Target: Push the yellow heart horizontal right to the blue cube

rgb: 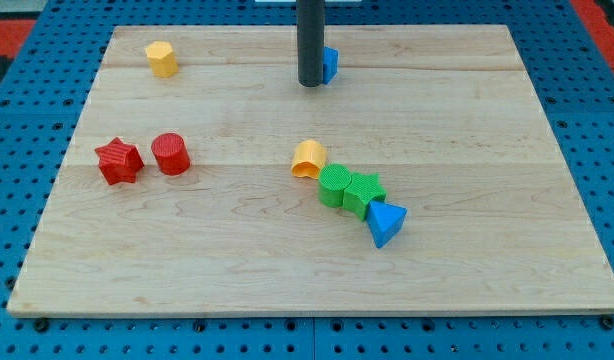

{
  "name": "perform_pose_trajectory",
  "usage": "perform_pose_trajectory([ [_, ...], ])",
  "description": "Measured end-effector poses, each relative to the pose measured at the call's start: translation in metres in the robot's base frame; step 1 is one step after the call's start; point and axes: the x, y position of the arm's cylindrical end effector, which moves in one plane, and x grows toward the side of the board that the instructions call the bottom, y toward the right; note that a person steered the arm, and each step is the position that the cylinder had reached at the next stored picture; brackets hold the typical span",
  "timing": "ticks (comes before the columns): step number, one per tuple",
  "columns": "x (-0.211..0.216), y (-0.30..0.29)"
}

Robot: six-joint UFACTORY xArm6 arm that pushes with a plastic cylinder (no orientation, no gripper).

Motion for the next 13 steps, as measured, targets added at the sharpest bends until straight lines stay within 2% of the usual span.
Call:
perform_pose_trajectory([
  [1,0.032,-0.004],
  [2,0.087,-0.014],
  [3,0.084,-0.04],
  [4,0.13,-0.097],
  [5,0.156,-0.084],
  [6,0.141,-0.038],
  [7,0.119,0.037],
  [8,0.137,0.075],
  [9,0.168,0.083],
  [10,0.149,0.142],
  [12,0.055,0.204],
  [13,0.07,0.202],
])
